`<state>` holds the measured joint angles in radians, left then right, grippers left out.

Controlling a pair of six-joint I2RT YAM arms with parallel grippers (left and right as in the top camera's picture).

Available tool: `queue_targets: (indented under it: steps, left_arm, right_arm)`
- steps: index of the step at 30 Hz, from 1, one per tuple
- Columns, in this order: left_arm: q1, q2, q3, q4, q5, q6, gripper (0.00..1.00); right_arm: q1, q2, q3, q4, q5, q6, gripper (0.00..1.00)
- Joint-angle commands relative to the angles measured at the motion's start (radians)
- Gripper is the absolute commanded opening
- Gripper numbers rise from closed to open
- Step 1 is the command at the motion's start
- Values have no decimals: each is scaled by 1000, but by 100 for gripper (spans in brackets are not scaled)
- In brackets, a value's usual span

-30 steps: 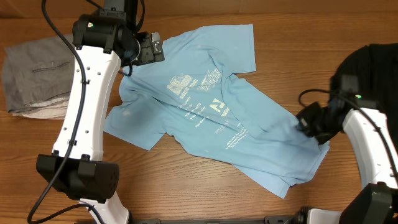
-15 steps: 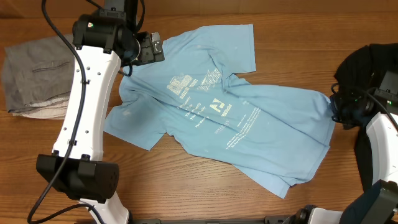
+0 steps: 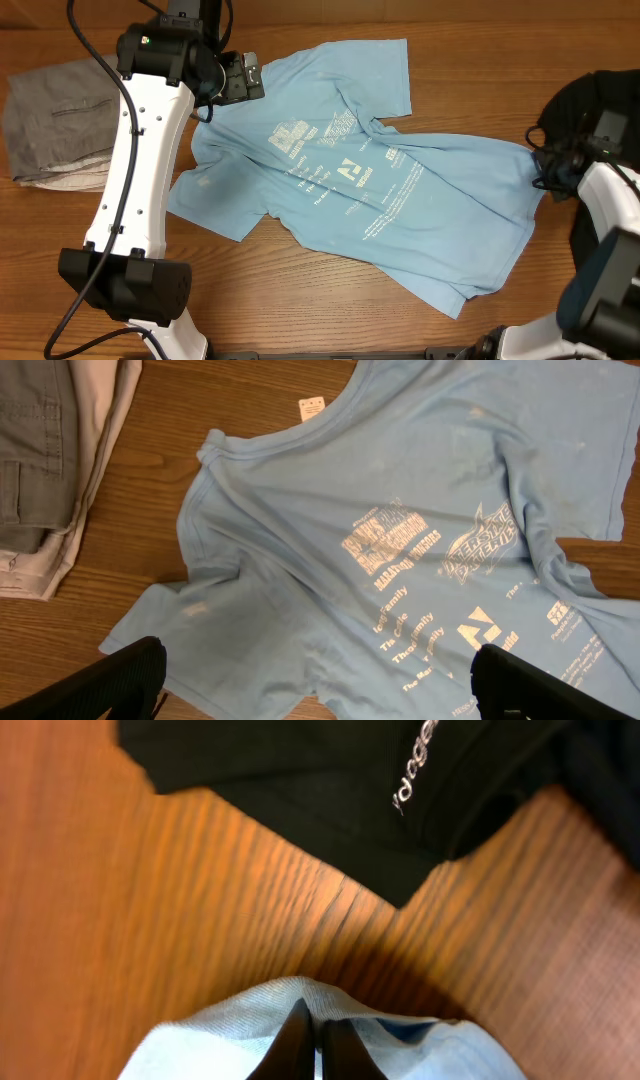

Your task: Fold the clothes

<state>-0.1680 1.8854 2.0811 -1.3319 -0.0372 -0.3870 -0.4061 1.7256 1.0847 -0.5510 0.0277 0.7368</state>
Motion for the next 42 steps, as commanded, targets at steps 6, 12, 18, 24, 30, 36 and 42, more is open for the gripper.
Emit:
queue_targets:
  steps: [6,12,18,24,30,36,42]
  left_arm:
    - [4,11,0,1,5,-6,100]
    - [4,11,0,1,5,-6,100]
    - [4,11,0,1,5,-6,100]
    - [4,11,0,1,5,-6,100]
    - [4,11,0,1,5,-6,100]
    - [4,11,0,1,5,-6,100]
    - [4,11,0,49,5,-6,100]
  right_arm:
    - [-7,81,27,98,23,-53,4]
    - [-8,81,151,30,24,-117,80]
    - [-8,81,469,-252,23,-117,100]
    - [-8,81,780,-566,24,-117,100]
    - [-8,84,829,-608,23,-116,100]
    - [-8,83,827,-607,23,-116,100]
    - [-8,83,827,-607,24,-116,100]
